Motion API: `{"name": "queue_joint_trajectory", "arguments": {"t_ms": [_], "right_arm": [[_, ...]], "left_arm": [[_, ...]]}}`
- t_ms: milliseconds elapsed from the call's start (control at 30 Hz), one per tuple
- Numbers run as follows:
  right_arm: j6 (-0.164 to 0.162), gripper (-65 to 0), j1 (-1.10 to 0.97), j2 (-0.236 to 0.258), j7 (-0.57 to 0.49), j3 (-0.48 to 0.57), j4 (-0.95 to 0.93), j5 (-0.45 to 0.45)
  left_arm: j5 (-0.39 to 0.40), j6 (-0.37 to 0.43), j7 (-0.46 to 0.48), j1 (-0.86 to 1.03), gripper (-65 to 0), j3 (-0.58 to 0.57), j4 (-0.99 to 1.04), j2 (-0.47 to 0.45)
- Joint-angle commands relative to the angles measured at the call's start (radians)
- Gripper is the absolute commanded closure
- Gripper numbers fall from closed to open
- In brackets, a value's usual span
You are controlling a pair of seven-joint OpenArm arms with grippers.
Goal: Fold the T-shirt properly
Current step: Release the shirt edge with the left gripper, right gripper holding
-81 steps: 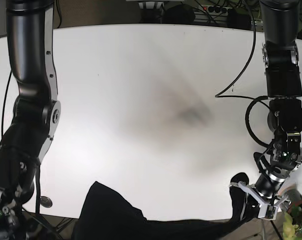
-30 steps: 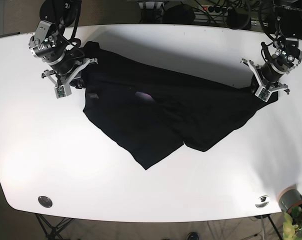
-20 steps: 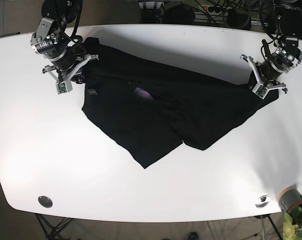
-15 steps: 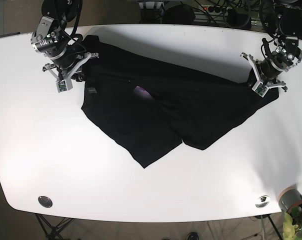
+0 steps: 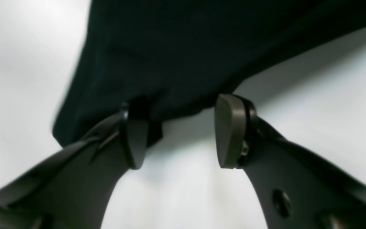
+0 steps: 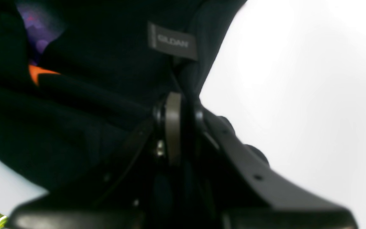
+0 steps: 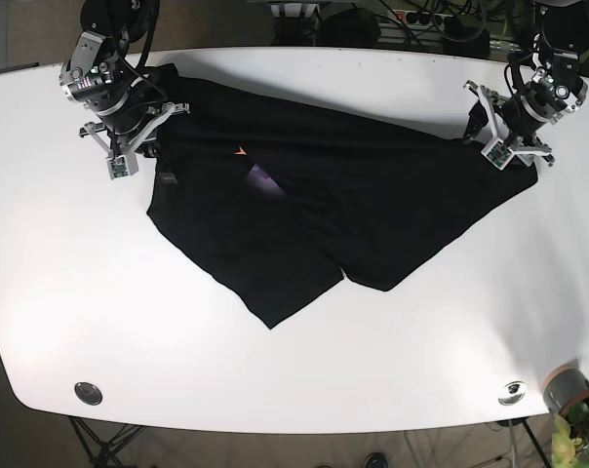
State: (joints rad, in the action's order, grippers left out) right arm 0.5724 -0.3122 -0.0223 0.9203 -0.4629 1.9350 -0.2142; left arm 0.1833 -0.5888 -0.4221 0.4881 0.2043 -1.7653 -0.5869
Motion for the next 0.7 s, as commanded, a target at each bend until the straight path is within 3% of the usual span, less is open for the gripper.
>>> {"name": "queue_joint_trajectory", "arguments": {"t_ms": [0,467,533,667], "right_arm": [[-0.005,-2.4,0.005,0.006,-0.020,-0.003,0.021,-0.015],[-0.005,-3.5,0.012,0.006,-0.020,-0.006,0.019,-0.015],[-0.005,-7.9,0.014,0.006,-0.020,-0.006,0.019,-0.014],[-0.005,-27.6,0.014,0.006,-0.020,-0.006,0.019,-0.020]], "left_arm": [[0.012,-0.058,0.021,0.014,-31.7,0.011,-0.066,-0.018],[0.012,-0.093,0.024,-0.001,-31.7,0.102,-0.087,0.018],[0.012,-0.093,0.021,-0.030,-31.7,0.102,-0.087,0.032],[0.009,-0.093,0.019,-0.091,-31.7,0.103,-0.086,0.091]]}}
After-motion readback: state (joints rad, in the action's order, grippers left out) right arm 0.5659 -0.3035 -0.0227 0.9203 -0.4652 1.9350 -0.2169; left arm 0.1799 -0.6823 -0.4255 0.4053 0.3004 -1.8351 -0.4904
